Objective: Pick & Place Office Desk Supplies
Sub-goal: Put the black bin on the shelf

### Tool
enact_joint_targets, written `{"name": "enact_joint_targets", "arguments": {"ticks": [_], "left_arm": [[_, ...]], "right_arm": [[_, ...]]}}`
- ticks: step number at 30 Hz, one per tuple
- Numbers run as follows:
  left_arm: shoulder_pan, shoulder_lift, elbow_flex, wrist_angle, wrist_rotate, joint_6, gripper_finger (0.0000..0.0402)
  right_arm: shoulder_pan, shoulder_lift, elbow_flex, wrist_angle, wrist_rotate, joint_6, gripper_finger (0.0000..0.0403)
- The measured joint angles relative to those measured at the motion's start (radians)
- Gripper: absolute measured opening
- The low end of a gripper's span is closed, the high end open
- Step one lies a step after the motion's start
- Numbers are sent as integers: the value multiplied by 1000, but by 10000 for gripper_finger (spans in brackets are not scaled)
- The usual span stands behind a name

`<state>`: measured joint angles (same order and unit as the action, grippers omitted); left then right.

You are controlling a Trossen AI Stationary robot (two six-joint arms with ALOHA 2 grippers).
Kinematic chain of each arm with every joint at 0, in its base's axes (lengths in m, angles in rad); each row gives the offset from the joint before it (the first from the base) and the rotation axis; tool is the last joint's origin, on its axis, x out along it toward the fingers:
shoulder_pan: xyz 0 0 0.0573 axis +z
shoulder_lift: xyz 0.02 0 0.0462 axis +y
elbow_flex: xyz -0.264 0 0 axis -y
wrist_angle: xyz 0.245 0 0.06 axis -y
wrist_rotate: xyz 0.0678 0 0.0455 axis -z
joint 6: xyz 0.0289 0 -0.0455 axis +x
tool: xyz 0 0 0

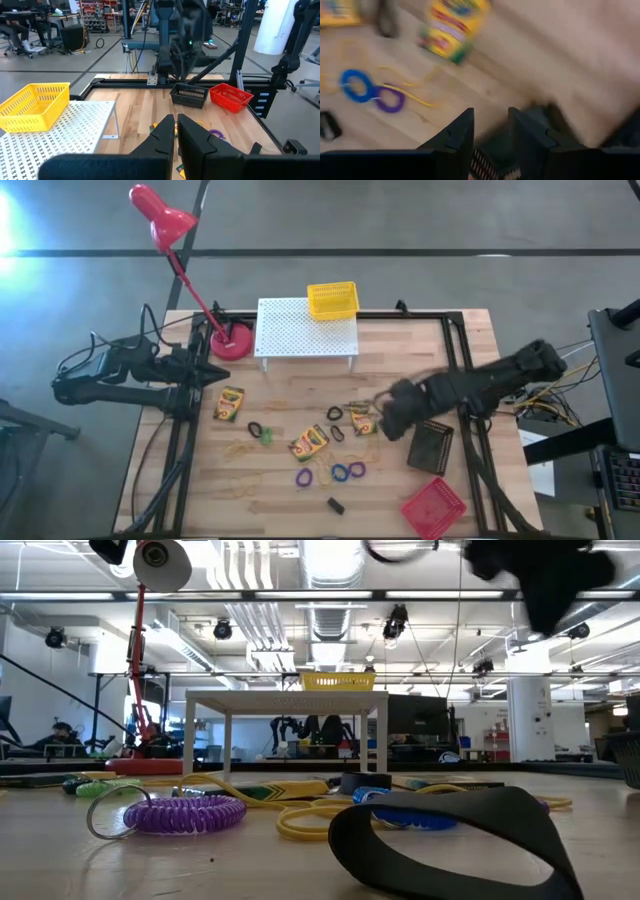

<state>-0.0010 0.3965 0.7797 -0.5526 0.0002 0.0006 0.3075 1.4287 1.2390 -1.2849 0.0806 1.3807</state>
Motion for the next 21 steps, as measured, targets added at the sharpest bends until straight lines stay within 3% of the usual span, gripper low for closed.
{"name": "enact_joint_targets", "arguments": {"ticks": [4, 9, 14, 21], "left_arm": [[0, 0, 0, 0, 0, 0, 28], [0, 0, 0, 0, 0, 0, 28], [0, 0, 0, 0, 0, 0, 28], [0, 0, 0, 0, 0, 0, 28]], "right_arm": [[110, -54, -186, 82, -30, 322, 152], [142, -87, -354, 240, -24, 507, 196], [142, -59, -431, 342, -31, 516, 200], [138, 15, -435, 355, -59, 465, 146]]}}
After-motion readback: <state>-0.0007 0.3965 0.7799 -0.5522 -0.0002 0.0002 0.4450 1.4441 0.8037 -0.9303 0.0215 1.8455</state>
